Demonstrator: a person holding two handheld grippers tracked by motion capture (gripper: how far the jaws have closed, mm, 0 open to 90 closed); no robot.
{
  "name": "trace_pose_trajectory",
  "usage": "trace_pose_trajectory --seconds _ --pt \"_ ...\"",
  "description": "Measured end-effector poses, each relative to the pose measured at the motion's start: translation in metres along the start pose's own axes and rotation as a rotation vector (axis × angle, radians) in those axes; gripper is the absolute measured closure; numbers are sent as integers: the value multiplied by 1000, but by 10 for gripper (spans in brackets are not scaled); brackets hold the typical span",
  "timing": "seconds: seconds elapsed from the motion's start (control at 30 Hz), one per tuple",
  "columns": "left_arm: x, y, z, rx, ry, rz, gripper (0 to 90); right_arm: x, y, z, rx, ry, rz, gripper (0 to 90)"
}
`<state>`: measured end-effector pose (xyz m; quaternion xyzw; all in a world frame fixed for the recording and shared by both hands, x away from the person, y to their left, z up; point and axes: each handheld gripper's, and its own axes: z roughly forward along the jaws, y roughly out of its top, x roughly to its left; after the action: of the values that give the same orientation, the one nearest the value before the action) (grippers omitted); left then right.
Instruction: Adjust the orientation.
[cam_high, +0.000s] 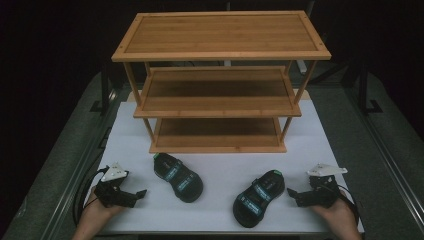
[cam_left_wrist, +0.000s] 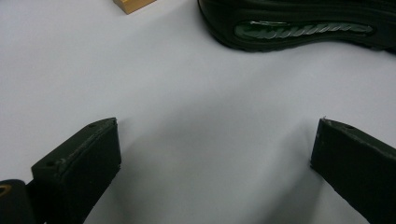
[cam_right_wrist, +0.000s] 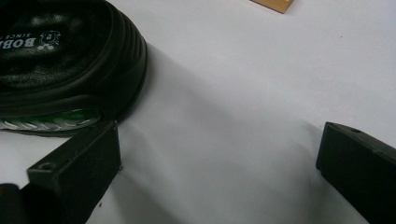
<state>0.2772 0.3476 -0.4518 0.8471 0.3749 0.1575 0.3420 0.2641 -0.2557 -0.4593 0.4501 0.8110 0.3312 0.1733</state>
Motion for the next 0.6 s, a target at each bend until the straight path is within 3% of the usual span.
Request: trace_pose_trajectory --seconds 0.1,0.2,0.3,0.47,0.5,0.53,0.6 --pt "-1 0 -1 -8 -4 10 30 0 0 0 0 0 1 0" --pt "-2 -2 -5 -41 -15 17 194 0 0 0 0 0 1 0" --pt "-3 -1 -7 -44 -33 25 285 0 0 0 0 0 1 0" --pt "-7 3 -12 -53 -121 30 573 0 0 0 -1 0 1 0" --pt "-7 3 -12 -53 -121 30 654 0 0 0 0 0 0 0" --pt "-11 5 -14 -54 -154 41 731 0 0 0 0 0 1 0" --pt "-15 9 -17 -59 -181 57 890 0 0 0 0 1 1 0"
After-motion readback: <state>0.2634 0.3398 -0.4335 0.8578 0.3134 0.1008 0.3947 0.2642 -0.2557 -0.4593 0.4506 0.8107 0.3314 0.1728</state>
